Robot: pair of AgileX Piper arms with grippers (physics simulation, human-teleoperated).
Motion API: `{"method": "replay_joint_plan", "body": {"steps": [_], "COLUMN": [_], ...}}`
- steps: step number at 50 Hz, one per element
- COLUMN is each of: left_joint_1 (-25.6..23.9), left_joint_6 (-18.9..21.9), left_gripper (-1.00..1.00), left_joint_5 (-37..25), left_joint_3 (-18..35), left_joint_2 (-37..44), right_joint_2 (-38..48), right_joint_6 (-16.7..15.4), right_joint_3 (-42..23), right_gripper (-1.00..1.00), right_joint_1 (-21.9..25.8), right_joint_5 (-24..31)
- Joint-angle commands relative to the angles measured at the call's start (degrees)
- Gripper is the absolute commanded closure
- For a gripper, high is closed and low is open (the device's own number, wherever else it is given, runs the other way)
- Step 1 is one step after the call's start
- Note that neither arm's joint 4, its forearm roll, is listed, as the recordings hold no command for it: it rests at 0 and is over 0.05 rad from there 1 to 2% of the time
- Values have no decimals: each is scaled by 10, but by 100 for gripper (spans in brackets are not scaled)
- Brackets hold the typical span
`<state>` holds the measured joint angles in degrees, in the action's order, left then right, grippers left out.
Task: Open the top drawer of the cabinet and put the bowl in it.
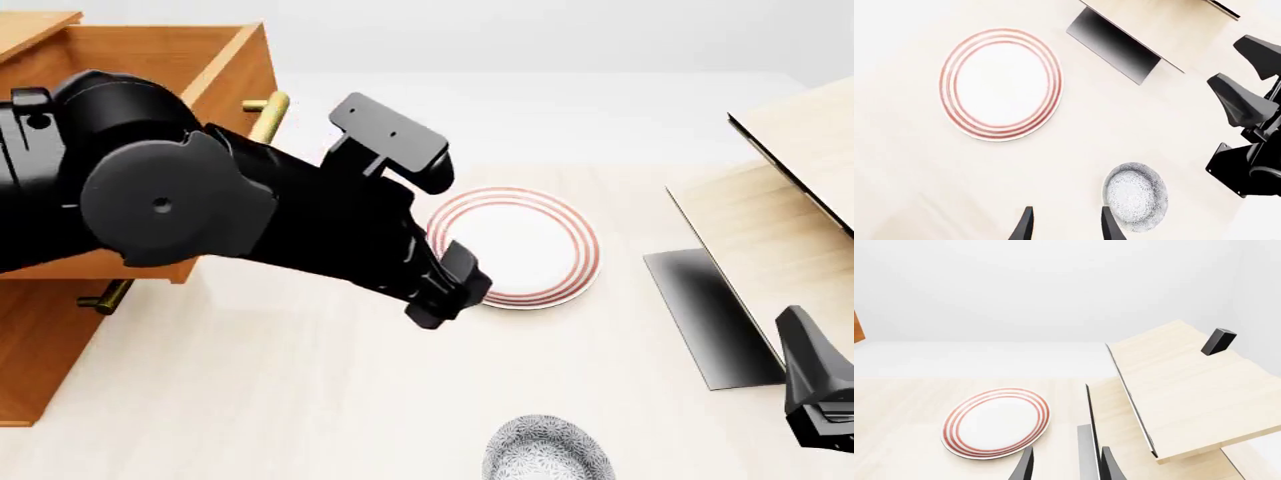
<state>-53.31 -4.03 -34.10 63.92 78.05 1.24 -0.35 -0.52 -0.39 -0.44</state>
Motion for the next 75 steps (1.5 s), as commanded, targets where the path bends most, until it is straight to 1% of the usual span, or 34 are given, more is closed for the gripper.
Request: {"method": "replay_joint_plan", "body": {"steps": [1, 3, 8, 9, 11, 12, 17, 25, 27, 31, 36, 38, 40, 42, 43, 45, 46, 55, 60, 63, 65, 75], "left_joint_1": [-21, -28, -30, -40, -35, -45, -43, -67, -69, -65, -73, -61, -60, -69, -61, -62, -57, -75, -75, -83, -79, -92], "left_joint_6": [-28, -36, -42, -54, -50, -60, -65, -83, -85, -92, -101, -96, -93, -102, -98, -104, -99, -119, -119, -128, -129, -139], "left_gripper": [-100, -100, -100, -100, -100, -100, -100, -100, -100, -100, -100, -100, -100, -100, -100, -100, -100, -100, -100, -100, -100, -100], "left_joint_5": [37, 44, 61, 67, 70, 74, 87, 107, 109, 122, 131, 134, 135, 140, 142, 146, 146, 166, 167, 175, 181, 194], "left_joint_3": [-15, -16, -28, -25, -32, -27, -38, -33, -33, -49, -50, -59, -60, -58, -65, -67, -70, -69, -69, -70, -77, -72], "left_joint_2": [31, 37, 45, 52, 56, 62, 71, 105, 108, 108, 119, 115, 121, 127, 124, 122, 126, 148, 151, 158, 158, 176], "right_joint_2": [-1, -1, -1, -1, -1, -1, -1, -1, -1, -1, -1, -1, -1, -1, -1, -1, -1, -1, -1, -1, -1, -1], "right_joint_6": [1, 1, 1, 1, 1, 1, 1, 1, 1, 1, 1, 1, 1, 1, 1, 1, 1, 1, 1, 1, 1, 1], "right_joint_3": [0, 0, 0, 0, 0, 0, 0, 0, 0, 0, 0, 0, 0, 0, 0, 0, 0, 0, 0, 0, 0, 0], "right_gripper": [-100, -100, -100, -100, -100, -100, -100, -100, -100, -100, -100, -100, -100, -100, -100, -100, -100, -100, -100, -100, -100, -100], "right_joint_1": [1, 1, 1, 0, 0, 1, 1, 1, 1, 1, 1, 1, 1, 0, 1, 1, 1, 1, 1, 1, 1, 1], "right_joint_5": [0, 0, 0, 0, 0, 0, 0, 0, 0, 0, 0, 0, 0, 0, 0, 0, 0, 0, 0, 0, 0, 0]}}
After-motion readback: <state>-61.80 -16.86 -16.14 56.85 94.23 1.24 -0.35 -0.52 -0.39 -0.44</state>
